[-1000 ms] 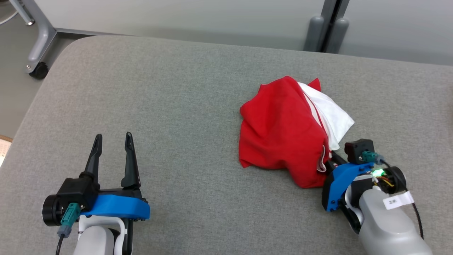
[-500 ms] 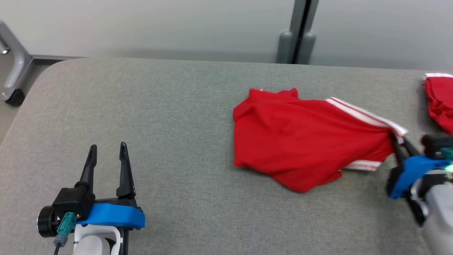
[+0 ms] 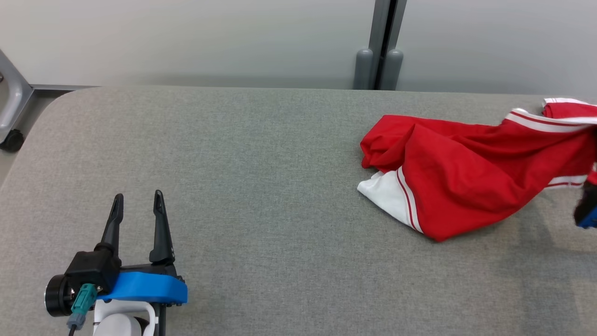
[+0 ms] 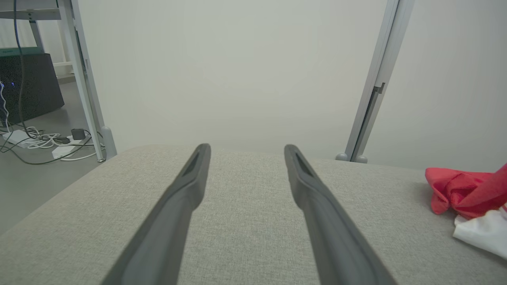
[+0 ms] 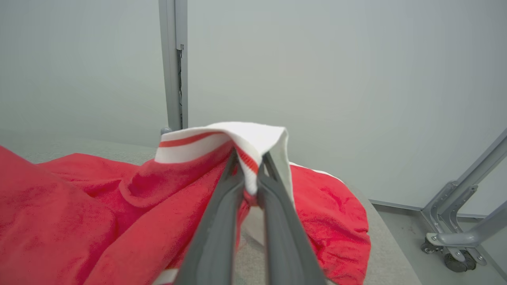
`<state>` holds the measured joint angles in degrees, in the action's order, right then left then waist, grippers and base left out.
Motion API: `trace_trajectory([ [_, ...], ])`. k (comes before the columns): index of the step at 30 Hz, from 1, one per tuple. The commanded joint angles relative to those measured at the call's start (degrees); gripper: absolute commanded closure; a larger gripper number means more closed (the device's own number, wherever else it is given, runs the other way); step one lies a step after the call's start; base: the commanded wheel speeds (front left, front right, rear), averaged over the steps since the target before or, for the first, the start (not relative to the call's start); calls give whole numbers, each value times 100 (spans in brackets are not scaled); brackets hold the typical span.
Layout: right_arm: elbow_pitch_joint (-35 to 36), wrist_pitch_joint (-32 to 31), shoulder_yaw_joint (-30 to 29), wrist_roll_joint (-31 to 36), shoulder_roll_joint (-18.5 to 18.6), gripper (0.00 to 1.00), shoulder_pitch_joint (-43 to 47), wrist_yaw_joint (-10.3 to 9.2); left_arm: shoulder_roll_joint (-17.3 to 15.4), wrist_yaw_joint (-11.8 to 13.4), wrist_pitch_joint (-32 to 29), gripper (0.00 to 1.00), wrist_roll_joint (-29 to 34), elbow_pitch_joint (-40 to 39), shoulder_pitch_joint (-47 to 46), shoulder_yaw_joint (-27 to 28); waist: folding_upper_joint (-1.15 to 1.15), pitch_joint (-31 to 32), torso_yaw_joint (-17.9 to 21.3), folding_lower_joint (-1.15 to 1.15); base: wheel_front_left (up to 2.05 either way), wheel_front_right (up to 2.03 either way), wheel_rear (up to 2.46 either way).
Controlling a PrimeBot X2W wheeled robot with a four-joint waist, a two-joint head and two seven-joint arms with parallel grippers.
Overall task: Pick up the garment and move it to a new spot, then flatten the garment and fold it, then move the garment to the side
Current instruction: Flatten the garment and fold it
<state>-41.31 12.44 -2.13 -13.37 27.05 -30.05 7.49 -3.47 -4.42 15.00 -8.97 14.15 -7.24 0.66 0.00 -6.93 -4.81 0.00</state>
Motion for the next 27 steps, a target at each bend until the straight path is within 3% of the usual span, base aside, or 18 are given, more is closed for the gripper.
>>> trace_trajectory([
  [1, 283, -108, 56, 73, -174, 100, 69, 1, -3, -2, 26, 0, 48, -28, 33, 1, 0, 11, -22, 0, 0, 0, 0],
  [12, 1988, -914, 946, 273, -1188, 100, -310, 1, 30, 17, 26, 0, -15, -21, -25, -52, 0, -9, -312, 0, 0, 0, 0],
  [18, 2007, -1053, 1580, 229, -1682, 100, -668, 1, 46, 28, 26, 0, -59, -16, -108, -128, 0, -99, -506, 0, 0, 0, 0],
  [27, 1131, -853, 2802, 25, -2373, 100, -1252, 1, 58, 54, 26, 0, -167, 54, -271, -267, 0, -259, -842, 0, 0, 0, 0],
])
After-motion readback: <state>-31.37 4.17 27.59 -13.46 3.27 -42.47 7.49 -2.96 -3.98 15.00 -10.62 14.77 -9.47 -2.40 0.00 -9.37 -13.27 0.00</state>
